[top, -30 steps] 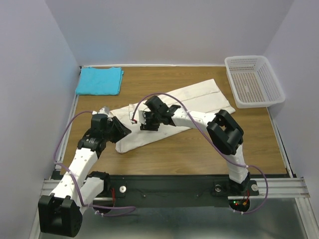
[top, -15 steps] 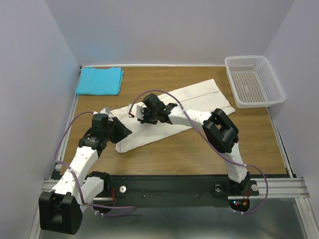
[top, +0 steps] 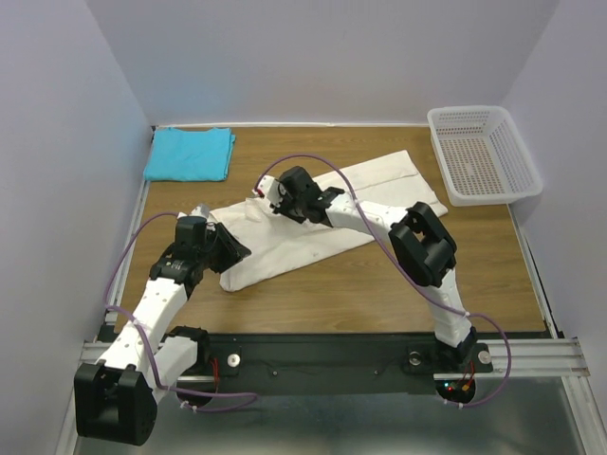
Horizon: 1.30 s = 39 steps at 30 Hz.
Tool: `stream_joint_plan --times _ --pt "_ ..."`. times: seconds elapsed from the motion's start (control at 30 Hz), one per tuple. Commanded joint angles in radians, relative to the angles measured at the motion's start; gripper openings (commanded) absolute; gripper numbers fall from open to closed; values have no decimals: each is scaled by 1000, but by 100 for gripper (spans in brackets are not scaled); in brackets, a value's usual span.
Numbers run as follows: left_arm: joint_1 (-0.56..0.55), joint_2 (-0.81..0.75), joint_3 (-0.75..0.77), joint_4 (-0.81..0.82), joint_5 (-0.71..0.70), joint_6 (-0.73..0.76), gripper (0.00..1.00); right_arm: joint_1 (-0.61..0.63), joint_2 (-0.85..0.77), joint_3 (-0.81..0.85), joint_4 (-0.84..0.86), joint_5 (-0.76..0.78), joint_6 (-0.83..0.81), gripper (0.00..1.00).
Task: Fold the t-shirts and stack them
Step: Fold the tshirt
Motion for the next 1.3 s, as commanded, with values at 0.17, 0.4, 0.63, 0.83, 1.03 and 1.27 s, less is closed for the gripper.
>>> stream_joint_plan --times 0.17,0.4,0.63,0.83,1.03,1.27 --pt "5 7 -2 25 -2 10 46 -25 29 65 54 170 167 33" --pt "5 22 -1 32 -1 18 46 -85 -5 85 54 175 245 49" --pt "5 1 27 51 1 62 46 -245 -121 15 43 76 255 49" --pt "5 -65 38 120 -10 102 52 -396 -422 -243 -64 -299 59 52" --pt "5 -70 4 163 15 96 53 -548 -586 -422 -222 -302 -34 55" --pt "5 -74 1 171 39 107 53 -653 -640 -576 -253 -190 -199 40"
